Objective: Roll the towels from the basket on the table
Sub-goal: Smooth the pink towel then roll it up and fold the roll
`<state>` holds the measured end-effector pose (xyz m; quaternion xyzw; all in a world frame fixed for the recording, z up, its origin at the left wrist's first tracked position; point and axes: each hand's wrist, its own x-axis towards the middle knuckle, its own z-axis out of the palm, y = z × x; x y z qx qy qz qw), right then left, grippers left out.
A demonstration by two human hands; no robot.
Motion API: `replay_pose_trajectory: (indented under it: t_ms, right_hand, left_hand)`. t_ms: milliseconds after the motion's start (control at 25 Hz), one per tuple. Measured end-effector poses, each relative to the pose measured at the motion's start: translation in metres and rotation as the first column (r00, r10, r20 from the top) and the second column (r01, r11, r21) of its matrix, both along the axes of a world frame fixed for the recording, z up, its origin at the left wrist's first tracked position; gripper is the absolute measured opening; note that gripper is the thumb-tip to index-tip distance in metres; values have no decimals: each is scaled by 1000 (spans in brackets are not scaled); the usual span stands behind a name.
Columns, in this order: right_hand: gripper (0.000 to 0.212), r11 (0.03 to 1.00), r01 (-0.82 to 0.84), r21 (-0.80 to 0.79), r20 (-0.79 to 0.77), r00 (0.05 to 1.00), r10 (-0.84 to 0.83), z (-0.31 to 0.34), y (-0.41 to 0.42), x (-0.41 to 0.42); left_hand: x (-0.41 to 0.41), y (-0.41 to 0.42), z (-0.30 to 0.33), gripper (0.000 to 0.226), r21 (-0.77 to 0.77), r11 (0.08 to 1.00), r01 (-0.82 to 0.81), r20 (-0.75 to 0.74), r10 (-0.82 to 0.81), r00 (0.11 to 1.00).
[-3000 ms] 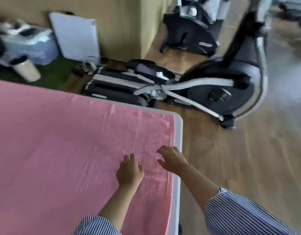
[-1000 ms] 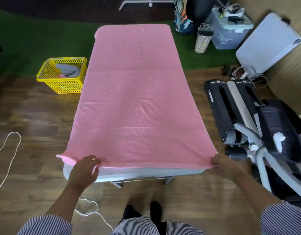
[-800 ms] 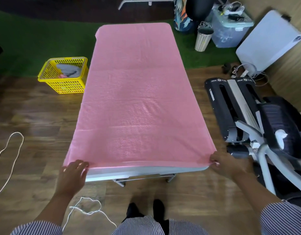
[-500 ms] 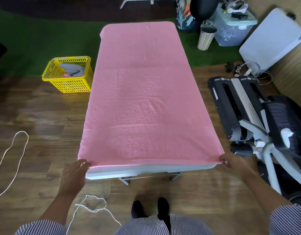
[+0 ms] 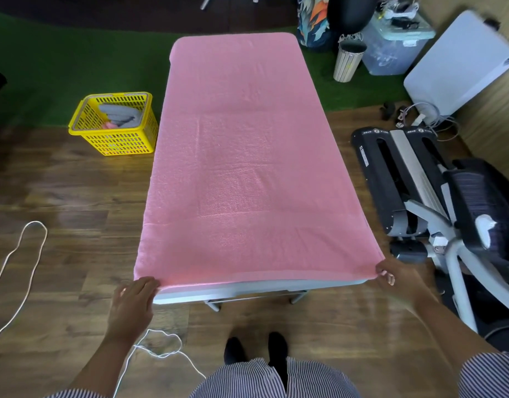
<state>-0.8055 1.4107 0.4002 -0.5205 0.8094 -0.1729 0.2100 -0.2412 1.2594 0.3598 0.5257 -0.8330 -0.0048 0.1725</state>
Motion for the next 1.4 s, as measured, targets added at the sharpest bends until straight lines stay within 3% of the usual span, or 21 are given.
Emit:
replay_pose_trajectory:
  t_ms: [320,480,640,760,920,1080,1280,1400]
  right_hand:
    - [5,997,76,33,-2,997,-76,4,-16,16]
    - [6,983,172,70,-28,985,-171,-2,-26,22]
    - [7,982,188,9,-57,981,-187,-8,-27,29]
    - [13,991,134,-1,-102,986,-133,-6,-23,36]
    - [14,996,-91,8,-239,967,90,-17,-13,43]
    - [35,983,1,185,-185,982,34,-16,-12,41]
    - [29,996,-77,36,-207,975,82,-21,-18,42]
    - [31,998,-68,2,-230,971,67,-21,-20,42]
  left_hand:
    - [-2,-14,7,17,-34,993,-109,17,110,994]
    - [-5,-26,6,25,39,974,-223,67,220,973]
    - [-11,-24,8,30,22,971,-238,78,236,969]
    - [-19,-20,13,13,-32,964,-265,50,266,963]
    - [-16,-13,2,28,-127,990,-68,7,69,998]
    - [-13,-5,-6,32,-72,996,-49,-53,45,998]
    - [-7,-14,-5,24,-50,999,-11,-81,7,997]
    - [-13,-15,1,35,-21,997,-72,-83,70,994]
